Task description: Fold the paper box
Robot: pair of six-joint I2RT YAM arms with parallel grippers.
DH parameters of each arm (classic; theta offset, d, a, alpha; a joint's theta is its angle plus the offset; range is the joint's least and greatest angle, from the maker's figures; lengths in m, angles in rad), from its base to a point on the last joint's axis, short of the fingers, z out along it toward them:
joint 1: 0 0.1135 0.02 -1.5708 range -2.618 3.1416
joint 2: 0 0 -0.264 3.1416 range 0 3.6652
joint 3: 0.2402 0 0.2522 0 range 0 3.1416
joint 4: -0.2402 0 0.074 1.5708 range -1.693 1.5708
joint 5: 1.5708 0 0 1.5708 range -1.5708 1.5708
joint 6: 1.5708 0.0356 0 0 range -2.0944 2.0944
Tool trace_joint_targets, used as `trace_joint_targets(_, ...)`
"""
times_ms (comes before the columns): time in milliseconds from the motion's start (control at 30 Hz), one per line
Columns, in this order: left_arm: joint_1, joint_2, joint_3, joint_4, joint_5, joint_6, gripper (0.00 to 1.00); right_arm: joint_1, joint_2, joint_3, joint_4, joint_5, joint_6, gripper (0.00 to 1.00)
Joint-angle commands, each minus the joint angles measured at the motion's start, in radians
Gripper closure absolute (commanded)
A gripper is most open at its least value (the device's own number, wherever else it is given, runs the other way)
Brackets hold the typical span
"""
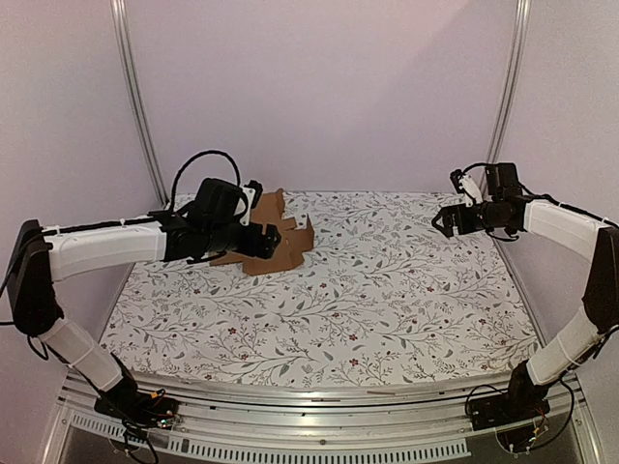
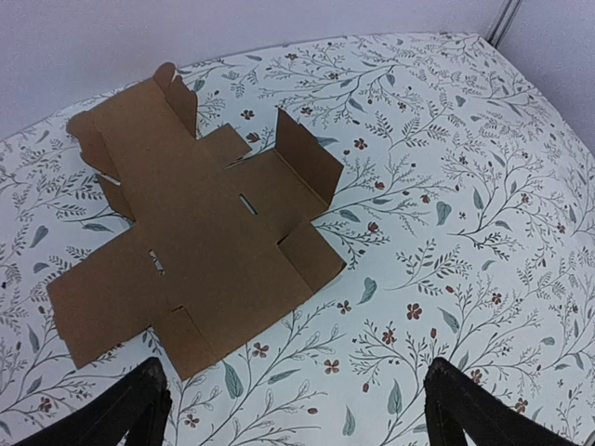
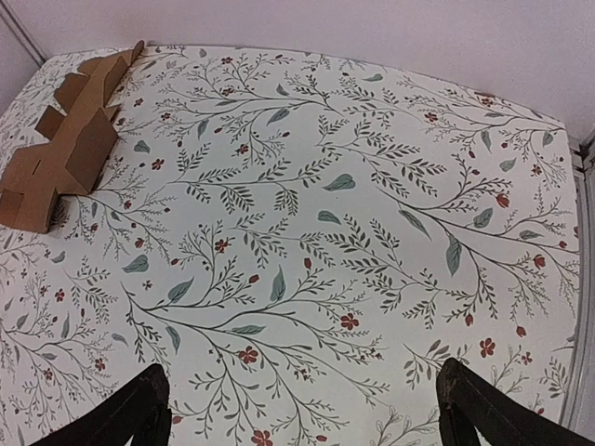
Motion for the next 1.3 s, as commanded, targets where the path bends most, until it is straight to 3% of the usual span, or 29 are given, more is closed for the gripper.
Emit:
trace_joint_targets(0, 0.007, 0.082, 0.100, -0.101, 0.005, 0.033, 0.09, -0.003, 0.013, 0.035, 0.015, 0.156, 0.065, 0.01)
trace_joint_targets(100, 0.025, 0.145, 0.201, -0.204, -0.013, -0.021, 0.16, -0.007, 0.017, 0.049, -0.022, 0.130, 0.035, 0.01)
trace_joint_targets(200, 0.087, 0.191, 0.271, -0.301, -0.019, -0.135, 0.18, -0.008, 0.004, 0.038, -0.085, -0.024, -0.083, 0.01)
trace_joint_targets(300, 0.194, 0.223, 0.280, -0.306, 0.107, -0.227, 0.26, -0.007, -0.048, -0.008, -0.079, -0.129, -0.149, 0.01)
trace_joint_targets(467, 0.295, 0.303, 0.316, -0.301, 0.301, -0.288, 0.39, 0.030, -0.083, -0.002, -0.095, -0.135, -0.186, 0.01)
trace_joint_targets(600, 0.295, 0.373, 0.359, -0.311, 0.369, -0.291, 0.39, 0.047, -0.056, 0.009, -0.131, -0.170, -0.225, 0.01)
trace_joint_targets(733, 0.297, 0.451, 0.403, -0.353, 0.325, -0.327, 0.36, 0.055, -0.024, 0.017, -0.162, -0.243, -0.238, 0.05)
trace_joint_targets(1267, 0.276, 0.473, 0.313, -0.372, 0.317, -0.379, 0.60, 0.085, 0.035, 0.066, -0.257, -0.290, -0.294, 0.08)
